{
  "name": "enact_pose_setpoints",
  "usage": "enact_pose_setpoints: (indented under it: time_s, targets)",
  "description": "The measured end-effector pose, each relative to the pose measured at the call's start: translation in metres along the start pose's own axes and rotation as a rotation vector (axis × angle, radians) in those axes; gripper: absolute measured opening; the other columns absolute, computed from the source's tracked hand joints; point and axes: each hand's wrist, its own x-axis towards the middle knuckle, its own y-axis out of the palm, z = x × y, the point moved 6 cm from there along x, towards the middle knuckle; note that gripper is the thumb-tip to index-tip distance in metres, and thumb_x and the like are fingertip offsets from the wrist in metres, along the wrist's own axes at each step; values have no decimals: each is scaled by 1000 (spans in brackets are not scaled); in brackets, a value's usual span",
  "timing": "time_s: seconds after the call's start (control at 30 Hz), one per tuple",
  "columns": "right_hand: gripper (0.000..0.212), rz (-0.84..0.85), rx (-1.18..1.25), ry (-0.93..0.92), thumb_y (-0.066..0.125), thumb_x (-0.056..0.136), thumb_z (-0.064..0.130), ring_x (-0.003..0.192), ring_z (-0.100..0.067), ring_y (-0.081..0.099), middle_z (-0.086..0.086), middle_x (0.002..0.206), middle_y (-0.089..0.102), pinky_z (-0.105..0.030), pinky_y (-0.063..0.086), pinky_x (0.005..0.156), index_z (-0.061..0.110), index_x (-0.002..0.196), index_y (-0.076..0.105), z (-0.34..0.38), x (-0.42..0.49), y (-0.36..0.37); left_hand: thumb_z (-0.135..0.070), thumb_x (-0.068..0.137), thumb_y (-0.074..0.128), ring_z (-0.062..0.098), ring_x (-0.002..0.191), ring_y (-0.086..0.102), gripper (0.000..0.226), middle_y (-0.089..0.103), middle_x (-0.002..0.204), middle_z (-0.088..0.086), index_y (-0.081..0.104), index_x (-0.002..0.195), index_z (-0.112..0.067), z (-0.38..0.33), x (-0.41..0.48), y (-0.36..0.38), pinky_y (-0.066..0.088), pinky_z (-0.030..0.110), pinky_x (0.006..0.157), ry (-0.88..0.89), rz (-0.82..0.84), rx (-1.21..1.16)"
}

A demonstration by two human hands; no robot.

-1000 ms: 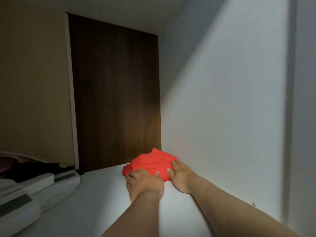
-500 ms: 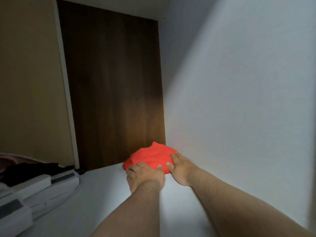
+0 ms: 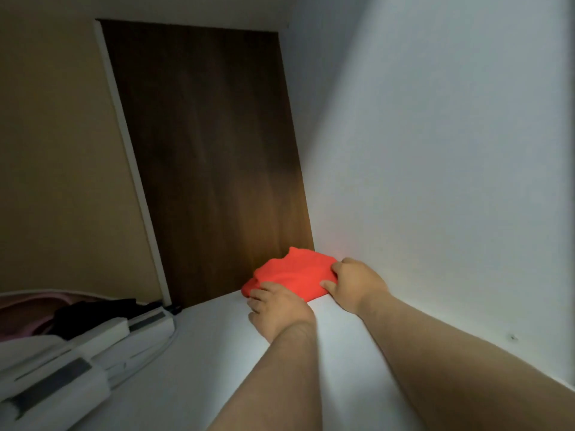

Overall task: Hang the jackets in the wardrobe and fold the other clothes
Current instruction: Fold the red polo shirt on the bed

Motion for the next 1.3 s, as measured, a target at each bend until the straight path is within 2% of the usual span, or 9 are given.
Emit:
enact_pose_setpoints:
  time_s: [0.1,0.2,0.4,0.6,0.77,1.0,1.17,1.23,1.3]
  targets:
    - [46,-15,-33,22,47,96,52,110,-30,58,-9,117,60,-36,48,88,15,121,56,-1,-6,-3,-57,92,50,36,146,22,96,19,158,25,8,150,6,8,-17,-5,28,43,115,-27,5,32]
    - [49,-29,-48,12,48,96,50,111,-30,58,-7,120,61,-37,49,89,16,131,50,-1,-20,-11,-63,90,49,34,144,25,95,26,156,22,18,150,4,17,-33,-6,28,43,115,-5,41,35]
    - [48,-91,-98,-159,51,94,38,119,-28,53,-4,132,56,-37,45,96,17,137,44,13,-64,-36,-51,87,62,28,145,25,75,30,156,9,34,146,-15,12,-57,-26,31,38,112,239,11,-84]
    - [49,-62,-201,-208,52,93,35,122,-28,50,-4,134,54,-36,43,97,16,138,44,-2,-129,-79,-44,87,64,23,131,44,55,51,139,0,47,134,-21,-1,-92,-35,41,35,102,385,88,-240]
    - [32,-15,-286,-49,49,92,32,108,-30,54,-6,117,58,-37,46,86,14,118,52,-29,-185,-120,-44,89,59,21,133,43,57,49,142,0,46,139,-20,-20,-127,-42,38,33,106,566,109,-206]
    - [44,-15,-146,236,52,93,31,118,-29,54,-6,129,54,-41,49,95,15,134,49,-24,-252,-145,-40,89,61,28,123,53,49,57,137,4,52,132,-17,-34,-174,-49,45,35,100,619,308,-331]
    - [44,-101,-26,369,57,92,22,121,-30,52,-9,132,53,-35,44,100,11,134,50,-22,-318,-143,-38,93,56,30,114,58,36,62,125,6,58,121,-16,-32,-220,-74,46,34,84,787,203,-308]
    - [40,-137,-33,386,58,91,19,119,-28,53,-9,129,56,-31,42,96,12,130,53,-19,-349,-142,-36,92,55,30,106,59,25,64,116,6,60,108,-17,-35,-243,-90,43,32,74,904,159,-310]
    - [42,-151,-59,401,59,90,19,121,-27,52,-10,131,57,-30,40,98,13,131,53,-15,-377,-140,-37,93,55,29,105,59,25,64,114,4,61,108,-18,-26,-264,-102,39,31,71,981,137,-318]
